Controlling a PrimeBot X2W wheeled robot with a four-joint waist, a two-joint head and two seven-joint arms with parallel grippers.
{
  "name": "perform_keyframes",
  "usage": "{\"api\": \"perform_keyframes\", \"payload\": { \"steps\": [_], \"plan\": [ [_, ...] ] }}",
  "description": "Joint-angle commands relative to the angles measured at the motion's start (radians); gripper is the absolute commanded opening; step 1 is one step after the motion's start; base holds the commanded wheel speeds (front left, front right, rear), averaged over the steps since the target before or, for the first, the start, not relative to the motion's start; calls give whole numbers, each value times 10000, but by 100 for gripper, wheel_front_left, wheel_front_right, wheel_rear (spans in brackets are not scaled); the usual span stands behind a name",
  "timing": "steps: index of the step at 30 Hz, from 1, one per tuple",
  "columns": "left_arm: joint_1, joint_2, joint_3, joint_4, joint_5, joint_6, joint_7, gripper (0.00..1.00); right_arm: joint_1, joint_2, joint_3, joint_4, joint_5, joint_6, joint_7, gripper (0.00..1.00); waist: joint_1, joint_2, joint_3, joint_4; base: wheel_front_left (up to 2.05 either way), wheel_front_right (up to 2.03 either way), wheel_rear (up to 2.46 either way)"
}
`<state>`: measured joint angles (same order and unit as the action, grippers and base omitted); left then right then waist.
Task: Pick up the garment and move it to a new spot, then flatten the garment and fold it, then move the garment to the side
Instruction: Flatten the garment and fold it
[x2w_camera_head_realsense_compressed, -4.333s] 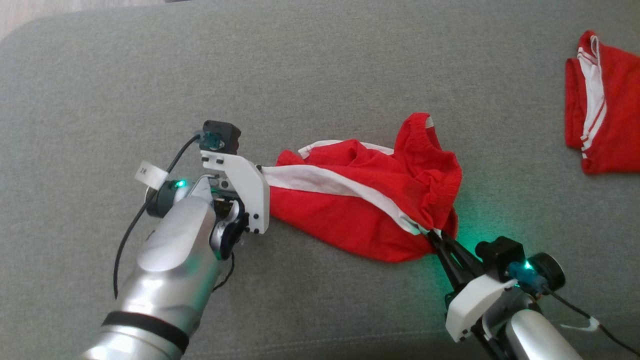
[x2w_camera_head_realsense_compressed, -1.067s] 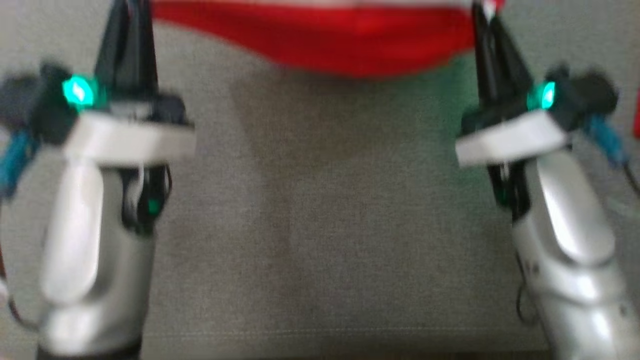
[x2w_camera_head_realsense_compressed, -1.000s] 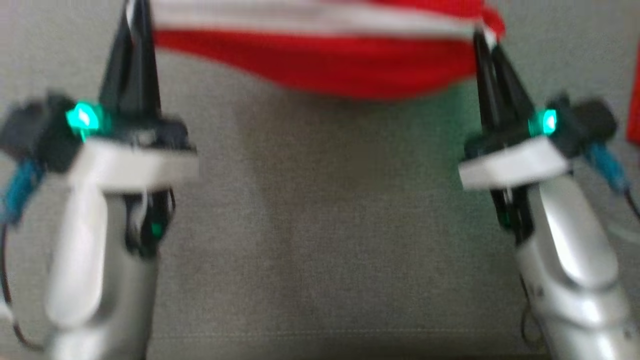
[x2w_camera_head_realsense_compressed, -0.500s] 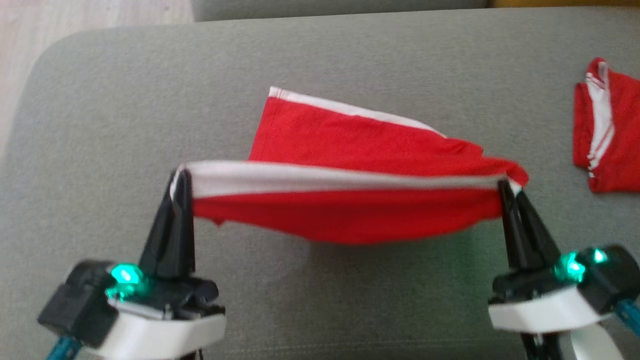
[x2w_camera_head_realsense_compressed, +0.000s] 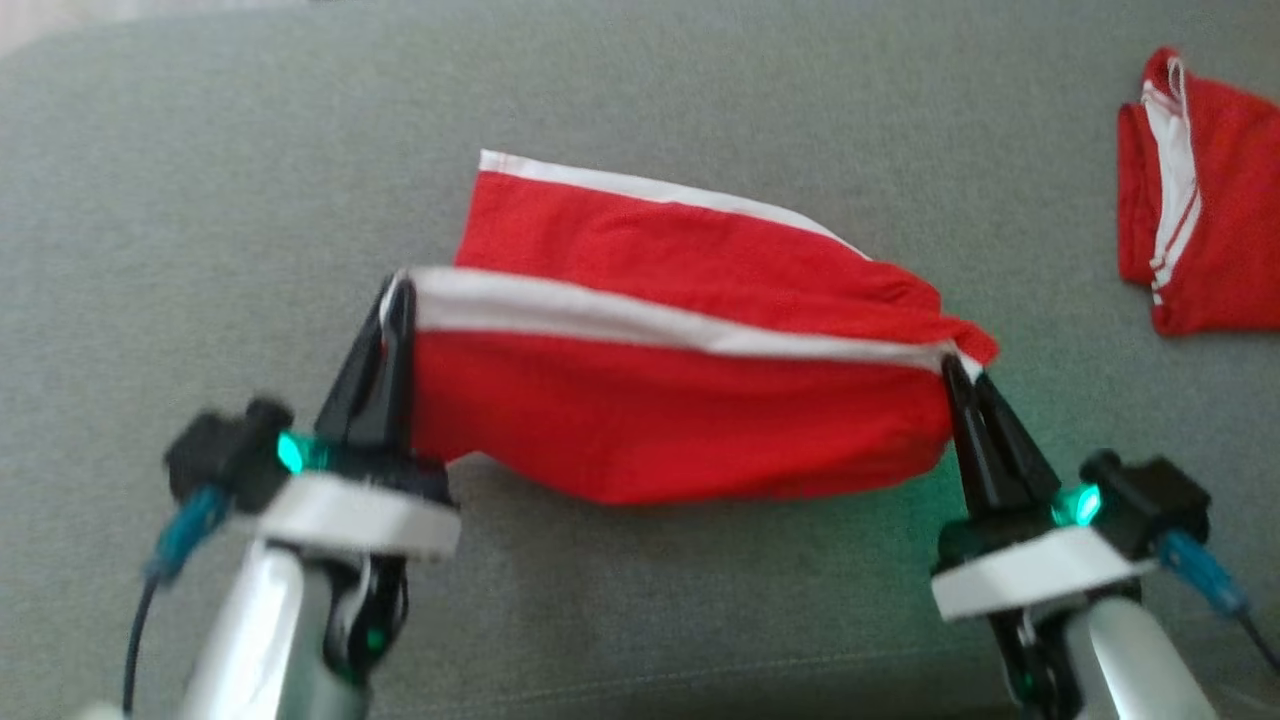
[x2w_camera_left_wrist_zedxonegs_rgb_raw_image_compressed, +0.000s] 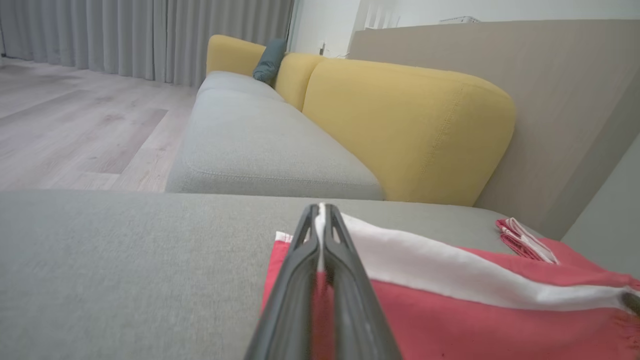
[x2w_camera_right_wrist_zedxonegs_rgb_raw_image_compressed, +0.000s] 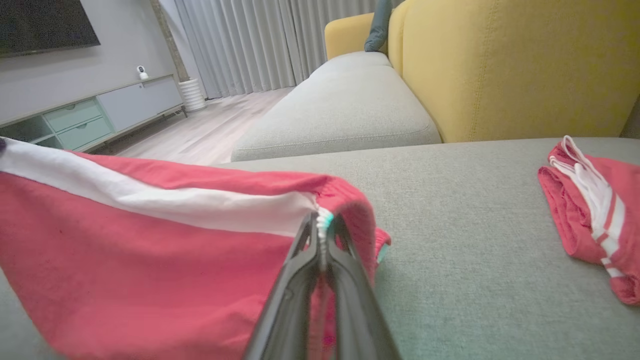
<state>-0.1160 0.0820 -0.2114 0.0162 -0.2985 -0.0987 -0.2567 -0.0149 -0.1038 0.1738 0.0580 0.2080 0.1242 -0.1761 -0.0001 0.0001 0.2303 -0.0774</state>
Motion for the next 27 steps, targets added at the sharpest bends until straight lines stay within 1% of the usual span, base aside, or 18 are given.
{"api": "perform_keyframes", "payload": {
  "steps": [1,5,10,11,15,21,23,25,27],
  "plan": [
    [-977,182,272,391,168,-69,-47,0,-639,95,81,64,-31,65,-69,0,1,-1,383,-226,0,0,0],
    [-2283,286,224,1666,420,-142,-48,0,-1448,333,8,859,-182,65,-187,0,1,-1,886,-469,0,0,0],
    [-3569,323,338,2885,630,-186,-49,0,-2363,484,-36,1750,-317,65,-389,0,1,-1,1432,-665,0,0,0],
    [-3569,323,338,2885,630,-186,-49,0,-2363,484,-36,1750,-317,65,-389,0,1,-1,1432,-665,0,0,0],
    [-4307,401,470,3607,841,-207,-50,0,-2945,525,29,2322,-360,65,-523,0,1,-1,1752,-765,0,0,0],
    [-5228,498,570,4714,1105,-221,-50,0,-3675,533,269,3013,-44,65,-664,0,1,-1,2074,-846,0,0,0],
    [-5450,504,604,4944,1176,-223,-50,0,-3823,533,334,3171,20,65,-704,8,1,-1,2123,-858,0,0,0],
    [-5653,526,601,5191,1272,-226,-50,0,-3934,534,408,3301,75,65,-737,14,1,-1,2159,-869,0,0,0],
    [-5844,550,562,5533,1356,-231,-50,0,-4022,534,495,3407,129,65,-763,15,1,-1,2176,-884,0,0,0]
  ]
}}
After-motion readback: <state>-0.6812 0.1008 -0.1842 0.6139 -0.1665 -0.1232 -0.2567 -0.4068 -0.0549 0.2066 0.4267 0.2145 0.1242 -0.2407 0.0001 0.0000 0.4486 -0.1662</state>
